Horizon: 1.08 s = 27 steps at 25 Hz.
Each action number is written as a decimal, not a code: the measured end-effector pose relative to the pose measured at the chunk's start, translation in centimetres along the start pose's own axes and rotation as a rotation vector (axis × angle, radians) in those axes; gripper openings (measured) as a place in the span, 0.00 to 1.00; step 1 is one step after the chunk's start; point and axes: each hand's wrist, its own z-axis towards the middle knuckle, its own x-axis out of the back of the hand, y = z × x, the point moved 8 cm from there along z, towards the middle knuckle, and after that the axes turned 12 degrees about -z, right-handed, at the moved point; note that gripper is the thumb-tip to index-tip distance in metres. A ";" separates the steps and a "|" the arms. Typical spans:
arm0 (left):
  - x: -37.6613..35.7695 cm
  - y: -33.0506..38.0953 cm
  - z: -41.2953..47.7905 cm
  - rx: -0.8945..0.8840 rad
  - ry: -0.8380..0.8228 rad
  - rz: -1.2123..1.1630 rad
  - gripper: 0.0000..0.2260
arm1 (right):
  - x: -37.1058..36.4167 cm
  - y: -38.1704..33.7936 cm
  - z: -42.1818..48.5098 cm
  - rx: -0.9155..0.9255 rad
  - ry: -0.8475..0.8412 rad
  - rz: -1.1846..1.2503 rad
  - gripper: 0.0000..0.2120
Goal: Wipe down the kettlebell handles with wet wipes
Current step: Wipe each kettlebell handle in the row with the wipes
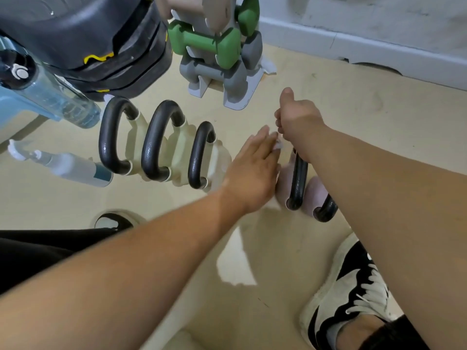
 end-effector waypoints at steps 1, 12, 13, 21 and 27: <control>-0.3 0.0 -1.1 0.137 0.074 -0.125 0.23 | 0.8 -0.3 0.2 0.047 0.057 -0.022 0.29; -0.7 -4.1 7.1 0.429 -0.361 0.033 0.05 | 1.5 0.4 -0.1 0.124 0.145 -0.005 0.26; -1.0 -4.7 8.5 0.474 -0.441 0.047 0.04 | 1.5 0.4 0.0 0.119 0.145 0.021 0.25; 0.2 -3.5 4.8 0.331 0.010 -0.349 0.14 | 0.6 0.7 -0.6 0.071 0.053 0.001 0.23; -0.6 0.1 -3.5 -0.019 -0.056 -0.126 0.16 | 0.5 -2.2 -2.1 0.169 0.049 -0.109 0.19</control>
